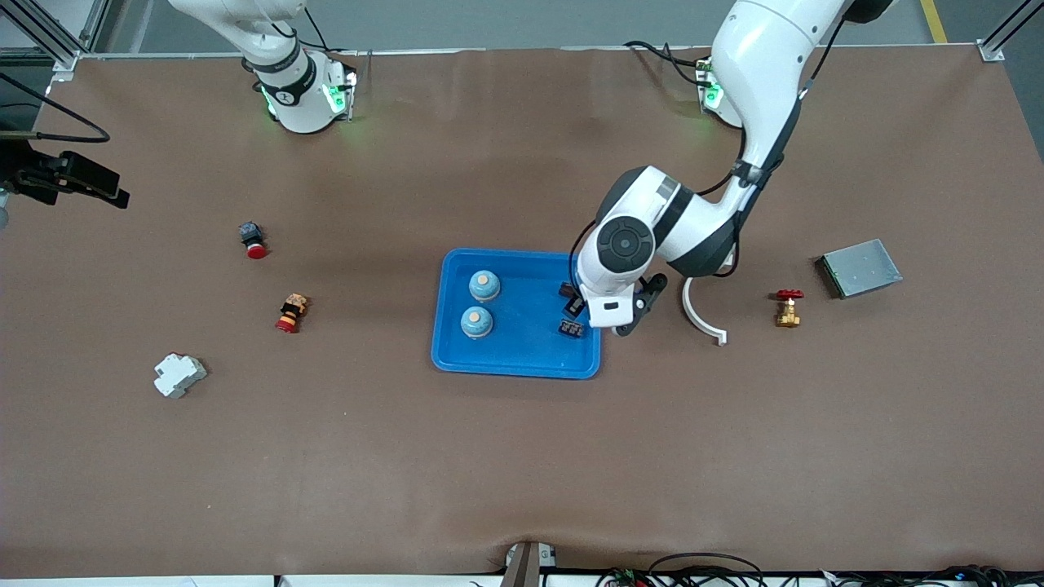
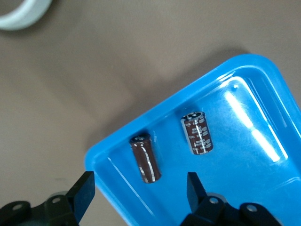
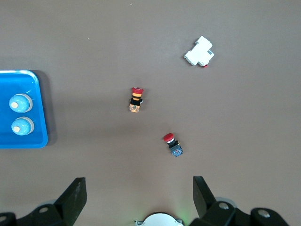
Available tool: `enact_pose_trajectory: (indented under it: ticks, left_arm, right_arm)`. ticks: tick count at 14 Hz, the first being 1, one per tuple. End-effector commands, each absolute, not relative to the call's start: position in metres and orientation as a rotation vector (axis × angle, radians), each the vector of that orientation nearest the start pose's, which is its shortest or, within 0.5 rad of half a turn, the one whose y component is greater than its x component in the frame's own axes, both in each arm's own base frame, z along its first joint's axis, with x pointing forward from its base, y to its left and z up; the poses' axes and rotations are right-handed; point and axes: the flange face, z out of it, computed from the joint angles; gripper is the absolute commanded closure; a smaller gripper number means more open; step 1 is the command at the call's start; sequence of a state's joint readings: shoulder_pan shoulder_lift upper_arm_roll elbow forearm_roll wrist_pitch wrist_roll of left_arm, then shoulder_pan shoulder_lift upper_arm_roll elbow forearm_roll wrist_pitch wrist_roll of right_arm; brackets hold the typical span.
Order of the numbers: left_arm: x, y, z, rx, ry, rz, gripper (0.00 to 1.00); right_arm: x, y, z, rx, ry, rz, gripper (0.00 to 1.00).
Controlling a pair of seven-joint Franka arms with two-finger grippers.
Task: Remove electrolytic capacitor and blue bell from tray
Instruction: 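Grasp the capacitor with the left gripper while the right gripper reaches the tray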
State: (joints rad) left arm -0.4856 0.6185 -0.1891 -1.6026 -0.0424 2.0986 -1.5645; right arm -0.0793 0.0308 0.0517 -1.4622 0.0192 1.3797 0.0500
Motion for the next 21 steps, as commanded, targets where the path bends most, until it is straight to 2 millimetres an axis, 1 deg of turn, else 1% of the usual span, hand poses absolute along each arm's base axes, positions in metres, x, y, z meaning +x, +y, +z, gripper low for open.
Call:
enact_pose_trajectory:
  ticks: [1, 2, 3, 4, 5, 8, 9, 10, 11, 13, 15, 17, 18, 19, 20, 21]
  left_arm:
    - [0.533, -0.43, 0.239, -2.708, -1.516, 0.26, 0.17]
    - [0.531, -0.432, 0.232, -2.694, -1.529, 0.246, 0.18]
    - [0.531, -0.432, 0.224, -2.678, -1.547, 0.231, 0.22]
    - [0.529, -0.434, 0.22, -2.667, -1.563, 0.224, 0.24]
    - [0.525, -0.438, 0.214, -2.656, -1.569, 0.224, 0.25]
    - [0.518, -0.436, 0.196, -2.65, -1.551, 0.216, 0.28]
    - [0.516, -0.435, 0.191, -2.653, -1.556, 0.215, 0.29]
    - [0.515, -0.435, 0.188, -2.656, -1.559, 0.213, 0.34]
    - [0.515, -0.435, 0.187, -2.656, -1.561, 0.215, 0.4]
    - [0.516, -0.435, 0.185, -2.655, -1.562, 0.216, 0.57]
    - [0.517, -0.436, 0.187, -2.656, -1.568, 0.213, 1.0]
    - [0.525, -0.432, 0.196, -2.67, -1.569, 0.202, 1.0]
    - [0.529, -0.428, 0.2, -2.674, -1.569, 0.198, 1.0]
    - [0.53, -0.431, 0.207, -2.687, -1.564, 0.188, 1.0]
    - [0.532, -0.43, 0.222, -2.69, -1.546, 0.167, 1.0]
    - [0.538, -0.426, 0.233, -2.686, -1.512, 0.125, 1.0]
  right_arm:
    - [0.546, 0.005, 0.634, -3.112, 0.082, 0.197, 0.0]
    - [0.547, 0.026, 0.623, -3.115, 0.032, 0.229, 0.0]
    - [0.548, 0.04, 0.616, -3.118, 0.028, 0.225, 0.0]
    - [0.55, 0.055, 0.609, -3.118, 0.054, 0.215, 0.0]
    - [0.551, 0.075, 0.605, -3.107, 0.068, 0.197, 0.0]
    - [0.552, 0.136, 0.586, -3.078, 0.094, 0.215, 0.0]
    - [0.554, 0.152, 0.58, -3.072, 0.094, 0.211, 0.0]
    - [0.556, 0.165, 0.574, -3.066, 0.103, 0.21, 0.0]
    - [0.556, 0.185, 0.565, -3.061, 0.106, 0.222, 0.0]
    - [0.556, 0.221, 0.549, -3.05, 0.186, 0.222, 0.0]
    - [0.552, 0.26, 0.533, -3.051, 0.232, 0.213, 0.0]
    - [0.547, 0.294, 0.516, -3.054, 0.263, 0.209, 0.0]
    - [0.545, 0.306, 0.509, -3.054, 0.271, 0.206, 0.0]
    - [0.544, 0.317, 0.5, -3.057, 0.272, 0.214, 0.0]
    - [0.542, 0.325, 0.491, -3.064, 0.255, 0.229, 0.0]
    - [0.542, 0.333, 0.481, -3.07, 0.239, 0.242, 0.0]
